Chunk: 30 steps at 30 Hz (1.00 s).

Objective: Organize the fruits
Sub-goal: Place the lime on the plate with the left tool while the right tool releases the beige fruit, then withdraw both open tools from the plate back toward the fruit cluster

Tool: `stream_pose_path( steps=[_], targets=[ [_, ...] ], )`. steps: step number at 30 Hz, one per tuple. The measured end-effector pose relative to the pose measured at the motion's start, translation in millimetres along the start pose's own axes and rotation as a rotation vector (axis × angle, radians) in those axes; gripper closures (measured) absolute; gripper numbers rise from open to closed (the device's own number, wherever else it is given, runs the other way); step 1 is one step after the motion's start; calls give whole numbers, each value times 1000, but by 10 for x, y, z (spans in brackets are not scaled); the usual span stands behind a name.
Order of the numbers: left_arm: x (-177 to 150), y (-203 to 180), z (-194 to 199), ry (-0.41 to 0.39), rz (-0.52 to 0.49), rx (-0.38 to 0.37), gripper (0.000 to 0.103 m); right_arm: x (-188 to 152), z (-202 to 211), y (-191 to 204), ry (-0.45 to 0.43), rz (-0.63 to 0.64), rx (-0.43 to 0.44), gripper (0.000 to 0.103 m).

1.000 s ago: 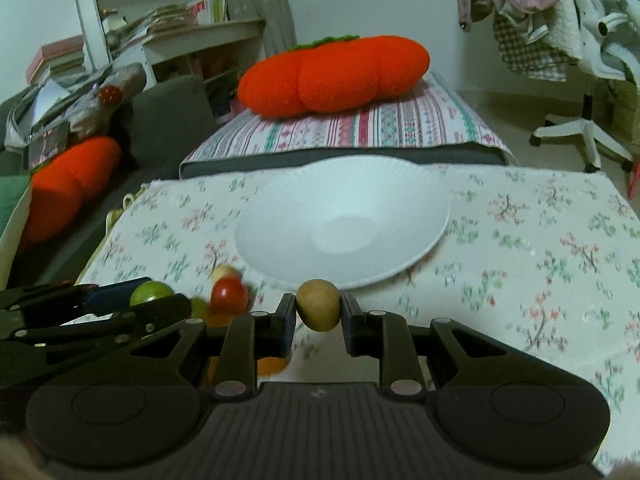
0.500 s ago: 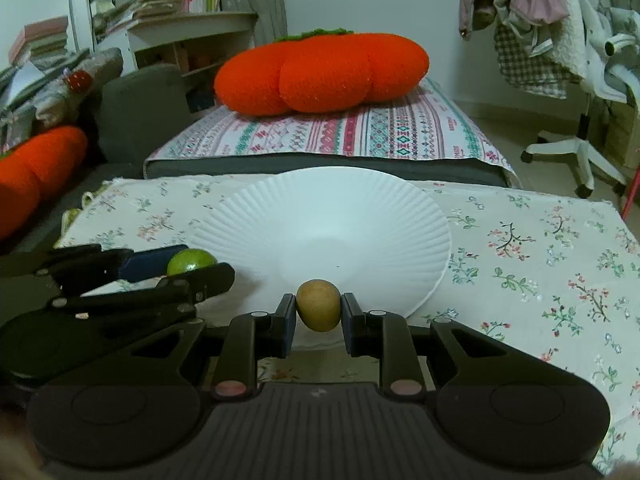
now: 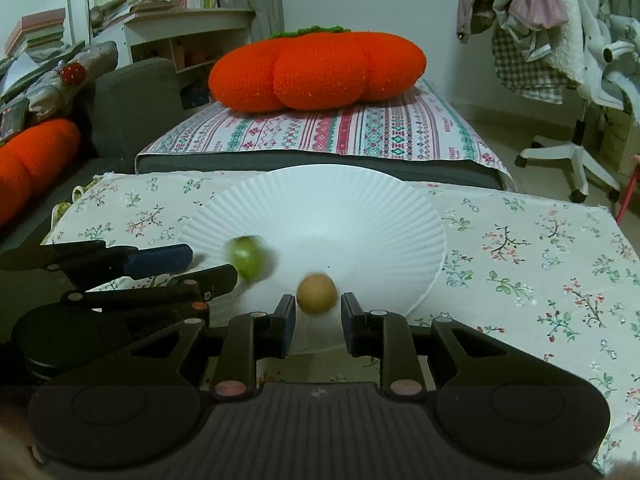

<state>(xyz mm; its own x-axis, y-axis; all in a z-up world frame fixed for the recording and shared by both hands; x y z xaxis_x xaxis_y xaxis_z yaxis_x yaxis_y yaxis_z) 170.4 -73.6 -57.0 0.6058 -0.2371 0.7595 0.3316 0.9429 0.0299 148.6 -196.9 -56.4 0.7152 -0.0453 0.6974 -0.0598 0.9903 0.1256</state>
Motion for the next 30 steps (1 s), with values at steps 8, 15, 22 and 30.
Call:
stream_pose_path(
  steps=[8, 15, 22, 30],
  targets=[
    [37, 33, 54, 12, 28, 0, 81, 23, 52, -19, -3, -15, -23, 67],
    [38, 60, 190, 7, 35, 13, 78, 25, 132, 16, -20, -9, -41, 55],
    [-39, 146, 418, 35, 59, 57, 75, -11, 270, 6, -28, -30, -42, 43],
    [-182, 348, 765, 64, 153, 69, 67, -143, 471, -41, -13, -102, -10, 33]
  ],
)
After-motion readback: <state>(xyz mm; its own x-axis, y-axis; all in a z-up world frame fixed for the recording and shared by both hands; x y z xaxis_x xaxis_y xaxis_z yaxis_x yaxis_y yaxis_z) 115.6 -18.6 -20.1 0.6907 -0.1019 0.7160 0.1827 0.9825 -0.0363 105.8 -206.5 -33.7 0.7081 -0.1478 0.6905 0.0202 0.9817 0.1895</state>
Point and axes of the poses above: each gripper's, at about its wrist camera, not at the fingertips, and z roughly against the way its jaws point, y to its left, x to its top, the point moved 1 cm from there along -z, roughly the way its jaws point, and after that the axes turned 8 degrees about y, right-handed, at the moved point
